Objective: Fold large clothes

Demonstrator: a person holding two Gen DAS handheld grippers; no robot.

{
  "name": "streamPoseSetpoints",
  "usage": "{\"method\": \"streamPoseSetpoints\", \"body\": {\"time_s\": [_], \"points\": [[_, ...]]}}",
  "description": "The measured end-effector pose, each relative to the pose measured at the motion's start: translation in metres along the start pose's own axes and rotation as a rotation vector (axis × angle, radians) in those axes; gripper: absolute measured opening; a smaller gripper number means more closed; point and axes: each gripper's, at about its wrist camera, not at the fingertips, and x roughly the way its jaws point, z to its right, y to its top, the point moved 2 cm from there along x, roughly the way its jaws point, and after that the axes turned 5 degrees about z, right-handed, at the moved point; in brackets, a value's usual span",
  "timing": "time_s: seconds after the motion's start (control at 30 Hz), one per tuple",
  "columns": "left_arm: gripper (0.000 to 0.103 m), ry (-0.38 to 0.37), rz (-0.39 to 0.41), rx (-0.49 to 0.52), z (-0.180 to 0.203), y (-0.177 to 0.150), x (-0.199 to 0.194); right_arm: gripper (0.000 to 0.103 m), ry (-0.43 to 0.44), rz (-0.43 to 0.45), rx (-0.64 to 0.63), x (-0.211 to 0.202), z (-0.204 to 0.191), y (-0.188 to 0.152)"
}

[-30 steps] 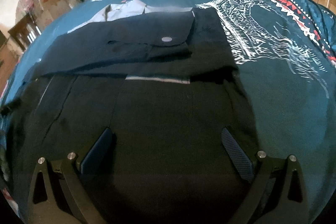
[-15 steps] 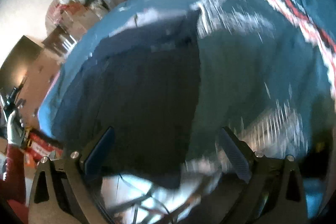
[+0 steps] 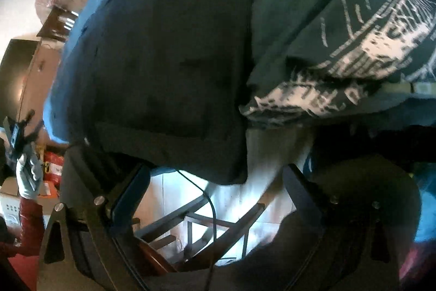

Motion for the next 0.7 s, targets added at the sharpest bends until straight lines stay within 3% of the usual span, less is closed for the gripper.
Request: {"method": "streamPoseSetpoints", "body": {"time_s": [0.2,0.4,0.47,0.5,0.63,0.7], "points": [[0.101,-0.077,-0.090,-0.068,-0.015,-0.023,-0.005,0.099,0.033,-0.023,0.056,0.016,0.010,0.012],[0.101,-0.114,-0.137,-0.054,-0.012,-0.048,-0.007,0.098,0.051,-0.043,0.044,0.024,0.011,0.016],[0.097,-0.161,-0.163,0.005,0.004,-0.053,-0.005,0.098,0.051,-0.046,0.031,0.025,0.009,0.016],[0.089,-0.171,-0.178,0.037,0.010,-0.055,-0.004,0.098,0.052,-0.046,0.027,0.025,0.008,0.017],[0.069,-0.152,-0.237,0.126,0.029,-0.061,0.014,0.096,0.060,-0.049,0.027,0.027,0.006,0.016],[0.065,-0.152,-0.244,0.142,0.033,-0.063,0.018,0.096,0.059,-0.049,0.029,0.028,0.006,0.017]]}}
